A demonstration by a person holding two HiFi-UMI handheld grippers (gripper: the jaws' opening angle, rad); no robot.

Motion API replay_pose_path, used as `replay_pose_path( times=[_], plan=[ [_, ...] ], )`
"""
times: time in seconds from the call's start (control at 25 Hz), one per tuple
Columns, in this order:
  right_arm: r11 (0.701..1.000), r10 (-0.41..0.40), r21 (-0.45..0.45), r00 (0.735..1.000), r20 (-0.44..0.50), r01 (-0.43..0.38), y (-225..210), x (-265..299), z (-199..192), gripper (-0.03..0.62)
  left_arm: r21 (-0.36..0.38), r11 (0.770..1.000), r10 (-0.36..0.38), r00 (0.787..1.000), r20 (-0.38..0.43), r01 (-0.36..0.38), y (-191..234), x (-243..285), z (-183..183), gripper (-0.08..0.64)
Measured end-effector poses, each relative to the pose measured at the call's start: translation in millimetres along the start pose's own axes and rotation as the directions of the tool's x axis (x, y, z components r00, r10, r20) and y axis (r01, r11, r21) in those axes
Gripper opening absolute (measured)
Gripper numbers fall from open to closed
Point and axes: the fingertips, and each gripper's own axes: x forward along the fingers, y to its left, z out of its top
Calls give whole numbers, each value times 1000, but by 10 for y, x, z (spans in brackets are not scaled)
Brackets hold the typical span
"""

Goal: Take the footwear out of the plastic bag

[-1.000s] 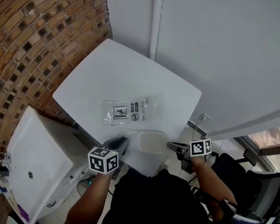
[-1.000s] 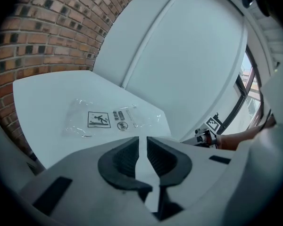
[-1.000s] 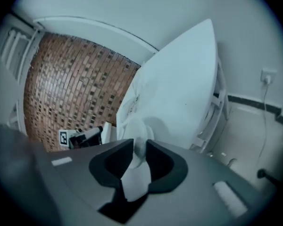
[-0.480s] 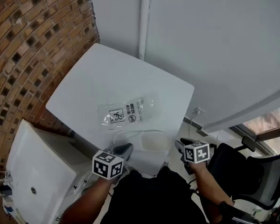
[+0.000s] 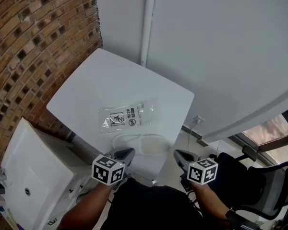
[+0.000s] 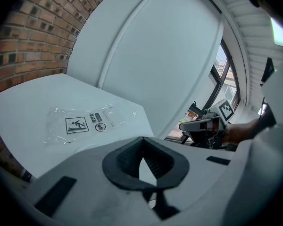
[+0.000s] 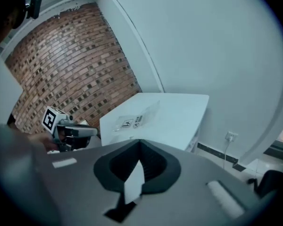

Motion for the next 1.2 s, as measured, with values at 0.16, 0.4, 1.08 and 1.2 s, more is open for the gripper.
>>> replay_pose_path(
  times=[0.16, 0.4, 1.08, 1.2],
  plan=[
    [991, 134, -23, 989, 69, -133, 342, -250, 105, 2, -14, 999, 44, 998, 32, -44, -196, -99, -28, 6],
    [973, 196, -142, 977, 81, -183, 324, -796, 15, 2, -56, 995, 87, 990, 113, -81, -774, -128, -123, 6],
    [934, 301, -215, 953, 46, -285, 458, -1383, -617, 0, -57, 976, 216, 970, 108, -211, -1744, -615, -811, 6],
    [936, 293, -220, 955, 51, -275, 507, -1396, -637, 0, -31, 982, 188, 976, 106, -186, -1806, -595, -756, 6]
  ],
)
